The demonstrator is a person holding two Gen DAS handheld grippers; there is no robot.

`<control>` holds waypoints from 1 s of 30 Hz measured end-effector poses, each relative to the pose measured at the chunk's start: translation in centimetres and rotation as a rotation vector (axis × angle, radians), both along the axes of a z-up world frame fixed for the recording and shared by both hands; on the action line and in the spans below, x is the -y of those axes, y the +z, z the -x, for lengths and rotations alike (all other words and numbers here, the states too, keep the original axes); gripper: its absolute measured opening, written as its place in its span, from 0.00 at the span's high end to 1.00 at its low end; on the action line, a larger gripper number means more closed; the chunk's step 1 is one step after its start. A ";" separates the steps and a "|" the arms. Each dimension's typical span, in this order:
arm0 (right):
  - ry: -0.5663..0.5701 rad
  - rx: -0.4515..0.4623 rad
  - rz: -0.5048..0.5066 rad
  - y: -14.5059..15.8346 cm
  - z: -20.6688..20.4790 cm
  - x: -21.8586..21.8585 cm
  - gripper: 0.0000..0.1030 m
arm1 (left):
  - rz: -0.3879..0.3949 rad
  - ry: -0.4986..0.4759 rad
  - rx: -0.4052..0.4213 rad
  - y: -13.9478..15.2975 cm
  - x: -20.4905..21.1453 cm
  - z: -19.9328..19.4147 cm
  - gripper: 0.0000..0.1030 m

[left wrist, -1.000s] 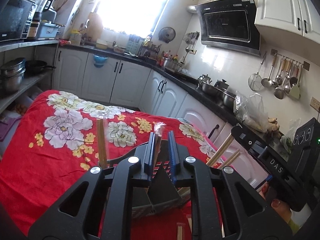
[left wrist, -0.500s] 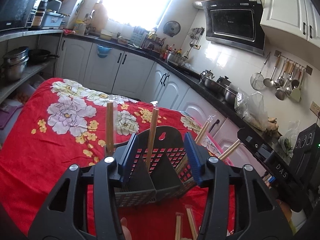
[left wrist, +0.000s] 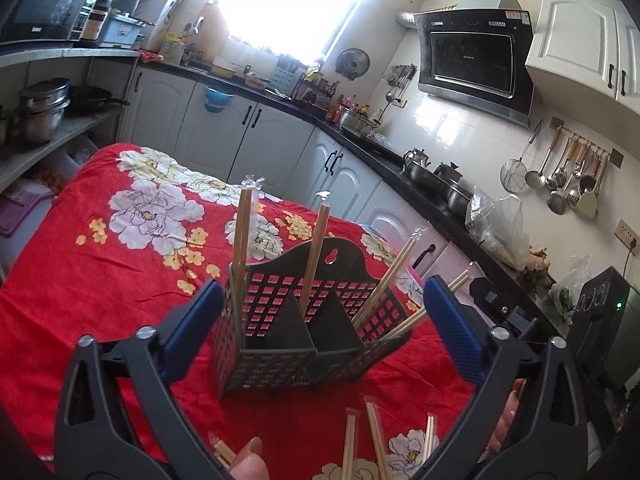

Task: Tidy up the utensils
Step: 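Lower the chopsticks into the caddy and open both tools, then move both open tools down to the chopstick bundles on the cloth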

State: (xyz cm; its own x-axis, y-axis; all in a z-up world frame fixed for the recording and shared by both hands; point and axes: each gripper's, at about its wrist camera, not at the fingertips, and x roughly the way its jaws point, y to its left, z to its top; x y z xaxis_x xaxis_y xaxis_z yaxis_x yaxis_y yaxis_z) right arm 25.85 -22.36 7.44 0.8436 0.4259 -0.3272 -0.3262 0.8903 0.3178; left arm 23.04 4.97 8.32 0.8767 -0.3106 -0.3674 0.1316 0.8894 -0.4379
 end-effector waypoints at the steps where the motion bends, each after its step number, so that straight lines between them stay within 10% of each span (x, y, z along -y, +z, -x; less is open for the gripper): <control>1: 0.001 -0.003 -0.001 -0.1 0.1 0.0 0.39 | 0.002 0.006 0.001 0.0 -0.1 0.2 0.10; 30: 0.024 -0.083 0.066 -3.0 3.8 0.3 0.33 | 0.023 0.004 -0.057 -2.6 -0.8 3.5 0.10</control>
